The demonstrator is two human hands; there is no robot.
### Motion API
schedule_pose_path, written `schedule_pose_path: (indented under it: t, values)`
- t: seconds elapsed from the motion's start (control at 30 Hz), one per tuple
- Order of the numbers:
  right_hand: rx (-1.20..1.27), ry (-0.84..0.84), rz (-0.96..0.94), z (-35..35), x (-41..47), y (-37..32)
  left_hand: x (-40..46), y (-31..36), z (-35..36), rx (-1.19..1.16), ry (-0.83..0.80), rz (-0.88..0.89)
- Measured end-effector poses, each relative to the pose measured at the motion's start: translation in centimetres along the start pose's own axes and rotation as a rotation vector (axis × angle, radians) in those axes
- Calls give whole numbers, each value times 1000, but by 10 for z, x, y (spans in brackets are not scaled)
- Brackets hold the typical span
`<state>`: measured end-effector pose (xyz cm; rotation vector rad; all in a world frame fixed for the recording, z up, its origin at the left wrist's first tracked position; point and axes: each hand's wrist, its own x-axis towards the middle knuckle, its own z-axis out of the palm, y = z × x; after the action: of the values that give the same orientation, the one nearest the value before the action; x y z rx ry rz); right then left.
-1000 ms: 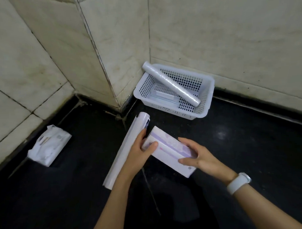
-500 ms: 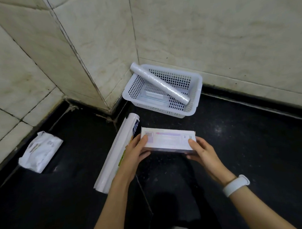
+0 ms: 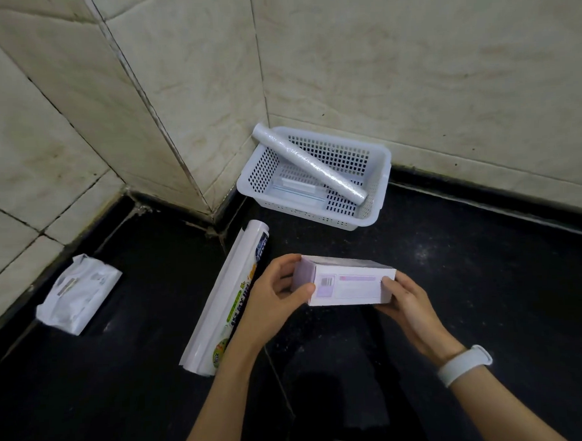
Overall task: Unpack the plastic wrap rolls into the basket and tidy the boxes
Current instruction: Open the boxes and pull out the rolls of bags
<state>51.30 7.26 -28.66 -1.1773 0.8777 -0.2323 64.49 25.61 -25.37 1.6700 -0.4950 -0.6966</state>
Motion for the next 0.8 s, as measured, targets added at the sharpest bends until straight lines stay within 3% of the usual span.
schedule_pose_path:
  t: [0.13,0.33,0.53,0.8]
  values:
    - [-33,17,-45,-2,1,1,1,-1,0,103,-81,-51]
    - [-129,9,-48,1,4,2,-2,-8,8,339,-61,0]
    - [-669,-80,-173,11,-8,13,-5,-15,16,412,37,-30]
    - [-931,-104,-199,17,-5,18,-5,-19,8,420,88,-78]
